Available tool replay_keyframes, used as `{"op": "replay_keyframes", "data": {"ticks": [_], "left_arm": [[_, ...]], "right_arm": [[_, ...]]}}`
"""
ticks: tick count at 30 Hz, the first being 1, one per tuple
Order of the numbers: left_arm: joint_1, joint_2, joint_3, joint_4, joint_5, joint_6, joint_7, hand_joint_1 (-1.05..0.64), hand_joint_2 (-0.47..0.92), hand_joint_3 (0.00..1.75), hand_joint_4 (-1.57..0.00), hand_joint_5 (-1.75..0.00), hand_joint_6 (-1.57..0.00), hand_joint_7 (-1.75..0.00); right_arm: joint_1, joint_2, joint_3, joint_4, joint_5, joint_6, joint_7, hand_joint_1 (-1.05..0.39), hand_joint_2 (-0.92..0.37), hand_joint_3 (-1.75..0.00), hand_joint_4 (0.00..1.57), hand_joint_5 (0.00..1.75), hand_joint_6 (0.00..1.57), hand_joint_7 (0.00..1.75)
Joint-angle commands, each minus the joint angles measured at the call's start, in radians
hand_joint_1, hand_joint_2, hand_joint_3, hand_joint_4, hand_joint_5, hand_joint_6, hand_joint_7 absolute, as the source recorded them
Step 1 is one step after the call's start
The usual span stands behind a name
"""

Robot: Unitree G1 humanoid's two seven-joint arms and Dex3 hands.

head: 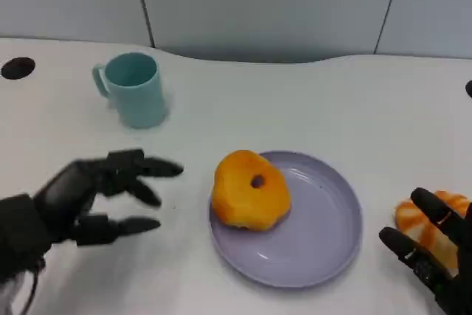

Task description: Grasp the bread from the table and place it into the plate.

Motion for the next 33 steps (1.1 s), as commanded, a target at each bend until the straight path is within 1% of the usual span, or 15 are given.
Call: {"op": "replay_keyframes", "data": {"ticks": [1, 2, 3, 4, 7, 9, 11, 13, 14, 16, 21, 25, 28, 30, 33], "left_arm": [[0.039, -0.024, 0.044, -0.045, -0.013, 0.1, 0.057, -0.47, 0.92, 0.06, -0.46, -1.71, -0.35, -1.52], [0.047, -0.036, 0.055, -0.03, -0.02, 0.114, 0.063, -0.48, 0.92, 0.06, -0.47, -1.73, -0.34, -1.6], [0.055, -0.043, 0.062, -0.022, -0.025, 0.14, 0.063, -0.47, 0.92, 0.06, -0.51, -1.74, -0.36, -1.67], [0.061, -0.043, 0.065, -0.023, -0.031, 0.179, 0.054, -0.47, 0.92, 0.05, -0.6, -1.74, -0.41, -1.71], [0.084, -0.026, 0.055, -0.052, -0.013, 0.298, 0.047, -0.46, 0.91, 0.04, -0.75, -1.75, -0.51, -1.74], [0.097, -0.015, 0.053, -0.064, -0.001, 0.337, 0.042, -0.44, 0.91, 0.03, -0.79, -1.75, -0.54, -1.75], [0.113, 0.005, 0.046, -0.067, 0.026, 0.368, 0.035, -0.37, 0.89, 0.02, -0.86, -1.75, -0.66, -1.75], [0.133, 0.036, 0.024, -0.087, 0.087, 0.407, 0.054, -0.44, 0.91, 0.03, -0.86, -1.75, -0.69, -1.75], [0.142, 0.046, 0.016, -0.094, 0.11, 0.417, 0.059, -0.49, 0.92, 0.04, -0.83, -1.75, -0.68, -1.75], [0.149, 0.05, 0.012, -0.09, 0.121, 0.414, 0.051, -0.52, 0.92, 0.05, -0.8, -1.75, -0.65, -1.75], [0.143, 0.033, 0.004, -0.099, 0.125, 0.473, 0.066, -0.47, 0.89, 0.04, -0.79, -1.75, -0.63, -1.75], [0.139, 0.033, -0.001, -0.103, 0.135, 0.49, 0.075, -0.41, 0.88, 0.04, -0.79, -1.75, -0.64, -1.75], [0.132, 0.038, -0.013, -0.107, 0.157, 0.501, 0.08, -0.4, 0.88, 0.04, -0.79, -1.75, -0.64, -1.75], [0.118, 0.047, -0.032, -0.102, 0.189, 0.502, 0.086, -0.45, 0.88, 0.04, -0.78, -1.75, -0.65, -1.75], [0.106, 0.05, -0.041, -0.078, 0.205, 0.476, 0.083, -0.47, 0.87, 0.04, -0.78, -1.75, -0.66, -1.75]], "right_arm": [[-0.012, -0.01, -0.02, 0.032, 0.007, -0.021, 0.022, -0.37, -0.92, -0.27, 0.51, 0.79, 0.82, 0.04], [-0.017, -0.009, -0.025, 0.041, 0.012, -0.021, 0.023, -0.37, -0.92, -0.27, 0.51, 0.79, 0.82, 0.04], [-0.02, -0.006, -0.029, 0.044, 0.015, -0.02, 0.019, -0.37, -0.92, -0.25, 0.53, 0.78, 0.83, 0.04], [-0.021, -0.004, -0.029, 0.045, 0.017, -0.02, 0.019, -0.36, -0.92, -0.25, 0.53, 0.78, 0.83, 0.04], [-0.021, 0.0, -0.028, 0.041, 0.019, -0.02, 0.013, -0.35, -0.92, -0.26, 0.53, 0.78, 0.84, 0.05], [-0.02, 0.001, -0.027, 0.039, 0.019, -0.021, 0.013, -0.35, -0.92, -0.25, 0.54, 0.78, 0.85, 0.05], [-0.018, -0.002, -0.025, 0.039, 0.019, -0.022, 0.023, -0.35, -0.92, -0.26, 0.54, 0.78, 0.83, 0.04], [-0.015, -0.007, -0.023, 0.038, 0.017, -0.022, 0.032, -0.36, -0.92, -0.26, 0.53, 0.77, 0.82, 0.04], [-0.015, -0.009, -0.024, 0.037, 0.019, -0.019, 0.034, -0.36, -0.92, -0.26, 0.53, 0.77, 0.82, 0.04], [-0.016, -0.012, -0.027, 0.035, 0.022, -0.013, 0.034, -0.36, -0.92, -0.25, 0.52, 0.77, 0.82, 0.04], [-0.019, -0.014, -0.021, 0.029, 0.011, -0.011, 0.021, -0.37, -0.92, -0.25, 0.52, 0.77, 0.82, 0.03], [-0.022, -0.013, -0.019, 0.03, 0.003, -0.011, 0.012, -0.38, -0.92, -0.24, 0.53, 0.77, 0.83, 0.04], [-0.024, -0.015, -0.019, 0.033, 0.003, -0.013, 0.016, -0.38, -0.92, -0.24, 0.54, 0.77, 0.83, 0.04], [-0.028, -0.016, -0.018, 0.035, 0.001, -0.017, 0.019, -0.37, -0.92, -0.26, 0.53, 0.77, 0.81, 0.03], [-0.028, -0.011, -0.017, 0.031, -0.004, -0.022, 0.011, -0.36, -0.92, -0.27, 0.53, 0.77, 0.81, 0.03]]}}
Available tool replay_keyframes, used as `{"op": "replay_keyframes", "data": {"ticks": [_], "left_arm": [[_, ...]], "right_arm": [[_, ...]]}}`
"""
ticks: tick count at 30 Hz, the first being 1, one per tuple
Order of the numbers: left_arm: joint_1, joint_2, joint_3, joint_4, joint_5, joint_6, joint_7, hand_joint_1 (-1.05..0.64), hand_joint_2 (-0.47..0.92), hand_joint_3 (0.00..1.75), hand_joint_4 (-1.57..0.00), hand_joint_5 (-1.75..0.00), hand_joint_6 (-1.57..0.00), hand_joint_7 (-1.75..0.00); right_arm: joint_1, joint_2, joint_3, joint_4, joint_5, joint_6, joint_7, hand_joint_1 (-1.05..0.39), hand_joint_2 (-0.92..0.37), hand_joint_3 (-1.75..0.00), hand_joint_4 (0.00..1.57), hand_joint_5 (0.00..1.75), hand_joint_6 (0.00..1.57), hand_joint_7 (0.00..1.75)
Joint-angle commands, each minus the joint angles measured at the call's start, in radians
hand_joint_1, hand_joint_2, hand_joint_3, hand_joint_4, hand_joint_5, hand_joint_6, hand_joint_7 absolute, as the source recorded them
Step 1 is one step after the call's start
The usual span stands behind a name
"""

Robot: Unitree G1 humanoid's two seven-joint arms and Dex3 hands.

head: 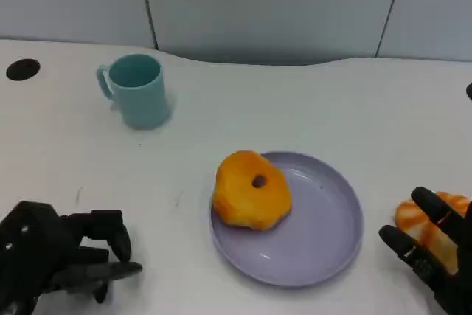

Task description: Grasp the bread from the table and place it into the plate.

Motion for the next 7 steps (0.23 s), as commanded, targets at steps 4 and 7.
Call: {"op": "replay_keyframes", "data": {"ticks": [4, 7], "left_arm": [[-0.001, 0.009, -0.039, 0.034, 0.049, 0.034, 0.0, -0.47, 0.86, 0.04, -0.79, -1.75, -0.67, -1.75], [0.005, 0.0, -0.043, 0.019, 0.047, 0.045, 0.001, -0.45, 0.85, 0.04, -0.79, -1.75, -0.67, -1.75]], "right_arm": [[-0.011, -0.014, -0.014, -0.007, -0.004, -0.004, -0.01, -0.38, -0.92, -0.25, 0.53, 0.77, 0.82, 0.03], [-0.012, -0.027, -0.024, -0.001, 0.007, 0.005, 0.0, -0.37, -0.92, -0.26, 0.52, 0.77, 0.81, 0.03]]}}
